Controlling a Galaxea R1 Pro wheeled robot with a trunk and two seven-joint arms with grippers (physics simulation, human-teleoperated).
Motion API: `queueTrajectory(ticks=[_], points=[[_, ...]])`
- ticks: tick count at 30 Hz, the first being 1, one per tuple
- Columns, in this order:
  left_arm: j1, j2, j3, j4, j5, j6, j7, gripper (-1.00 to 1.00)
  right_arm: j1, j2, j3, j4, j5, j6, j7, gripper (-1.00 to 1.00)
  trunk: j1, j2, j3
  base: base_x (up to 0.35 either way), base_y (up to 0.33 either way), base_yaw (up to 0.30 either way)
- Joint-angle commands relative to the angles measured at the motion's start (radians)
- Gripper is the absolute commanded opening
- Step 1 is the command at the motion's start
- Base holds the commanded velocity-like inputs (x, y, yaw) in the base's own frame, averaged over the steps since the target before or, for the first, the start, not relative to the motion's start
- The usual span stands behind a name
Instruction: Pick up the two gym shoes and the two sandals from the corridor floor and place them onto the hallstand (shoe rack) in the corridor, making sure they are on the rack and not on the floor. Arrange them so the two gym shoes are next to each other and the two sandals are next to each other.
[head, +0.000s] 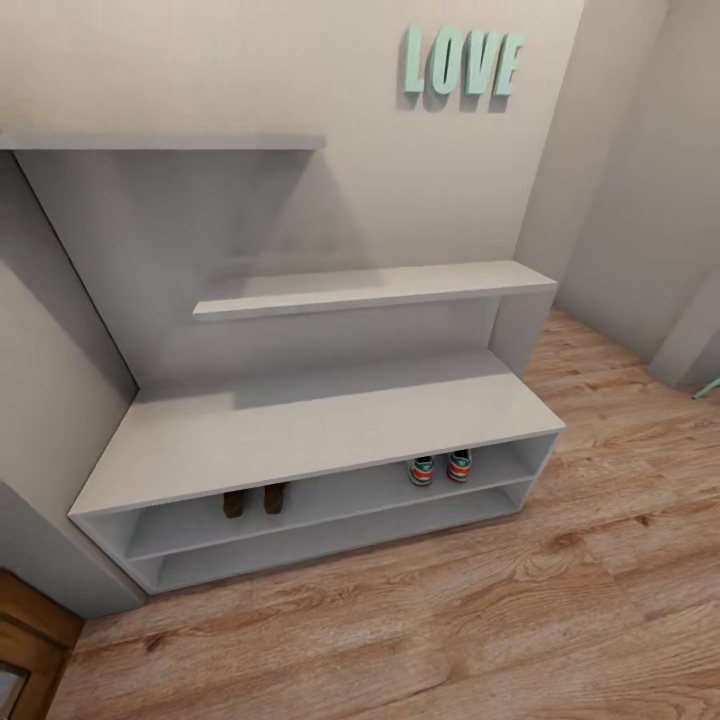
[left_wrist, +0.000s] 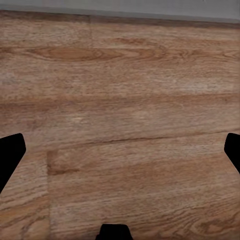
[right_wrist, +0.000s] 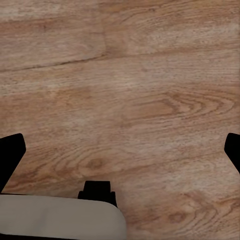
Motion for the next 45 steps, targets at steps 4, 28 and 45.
queueTrajectory(ticks=[4, 28, 45], points=[[-0.001, -0.001, 0.005, 0.001, 0.004, 0.001, -0.009, 1.0, -0.001, 0.0, -0.008, -0.001, 0.011, -0.003, -0.003, 1.0, 0.0, 0.0, -0.001, 0.0, 0.0, 0.0], [-0.001, 0.009, 0.004, -0.008, 0.006, 0.001, -0.007, 1.0, -0.001, 0.0, -0.008, 0.0, 0.011, -0.003, -0.003, 1.0, 0.0, 0.0, -0.001, 0.0, 0.0, 0.0], [-0.001, 0.011, 0.011, -0.006, 0.006, 0.001, -0.007, 1.0, -0.001, 0.001, -0.008, 0.0, 0.011, -0.003, -0.003, 1.0, 0.0, 0.0, -0.001, 0.0, 0.0, 0.0]])
